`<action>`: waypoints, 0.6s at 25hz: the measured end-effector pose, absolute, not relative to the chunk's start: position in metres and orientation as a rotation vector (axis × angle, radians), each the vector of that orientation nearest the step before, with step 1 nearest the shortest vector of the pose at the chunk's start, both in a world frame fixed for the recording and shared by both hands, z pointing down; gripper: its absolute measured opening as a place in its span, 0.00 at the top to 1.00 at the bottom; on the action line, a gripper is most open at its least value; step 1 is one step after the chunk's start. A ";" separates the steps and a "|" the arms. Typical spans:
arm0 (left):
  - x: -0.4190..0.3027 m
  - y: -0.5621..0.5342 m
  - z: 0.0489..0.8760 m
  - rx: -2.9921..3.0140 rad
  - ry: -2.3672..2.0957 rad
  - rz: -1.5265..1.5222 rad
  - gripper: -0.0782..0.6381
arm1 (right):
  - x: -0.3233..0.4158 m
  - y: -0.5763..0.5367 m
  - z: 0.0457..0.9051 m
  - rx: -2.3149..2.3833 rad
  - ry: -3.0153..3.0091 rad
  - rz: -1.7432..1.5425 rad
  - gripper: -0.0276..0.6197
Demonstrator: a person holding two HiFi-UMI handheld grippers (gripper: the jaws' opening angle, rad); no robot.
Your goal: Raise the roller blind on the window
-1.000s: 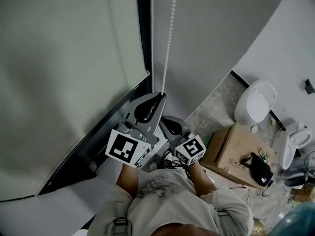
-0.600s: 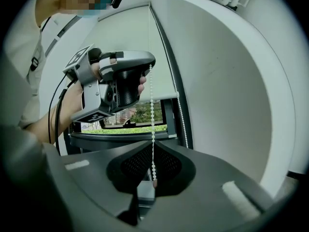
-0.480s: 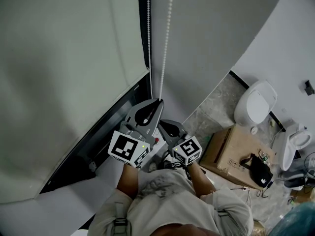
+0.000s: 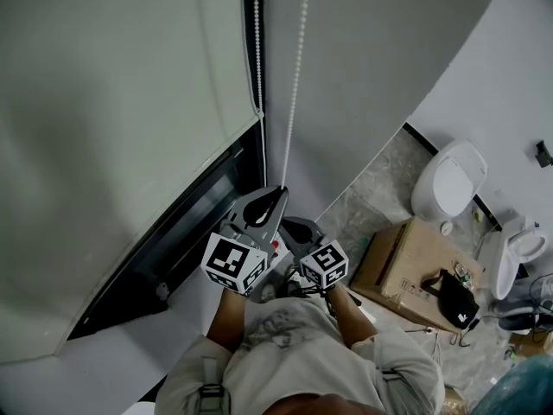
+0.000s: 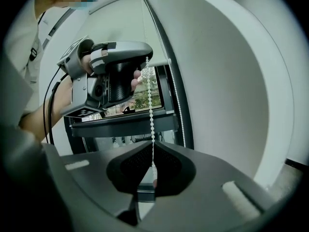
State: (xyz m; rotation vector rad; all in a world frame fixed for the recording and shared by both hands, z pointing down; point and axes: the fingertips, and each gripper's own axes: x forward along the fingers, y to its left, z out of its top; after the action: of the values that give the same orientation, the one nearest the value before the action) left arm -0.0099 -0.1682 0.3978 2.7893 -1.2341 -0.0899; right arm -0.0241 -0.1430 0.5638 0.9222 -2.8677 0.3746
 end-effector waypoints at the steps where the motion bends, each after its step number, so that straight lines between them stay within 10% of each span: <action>1: -0.009 -0.169 0.402 2.783 -1.235 -0.079 0.88 | -0.024 -0.143 0.569 0.917 -2.859 0.381 0.93; 15: -0.007 -0.165 0.455 2.715 -1.221 0.025 0.88 | -0.019 -0.133 0.619 0.869 -2.757 0.466 0.93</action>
State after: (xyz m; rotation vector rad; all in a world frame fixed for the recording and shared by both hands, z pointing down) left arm -0.0075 -0.1647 0.4550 2.7153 -1.2211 0.0248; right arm -0.0186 -0.1328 0.6191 0.8694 -2.7571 0.4658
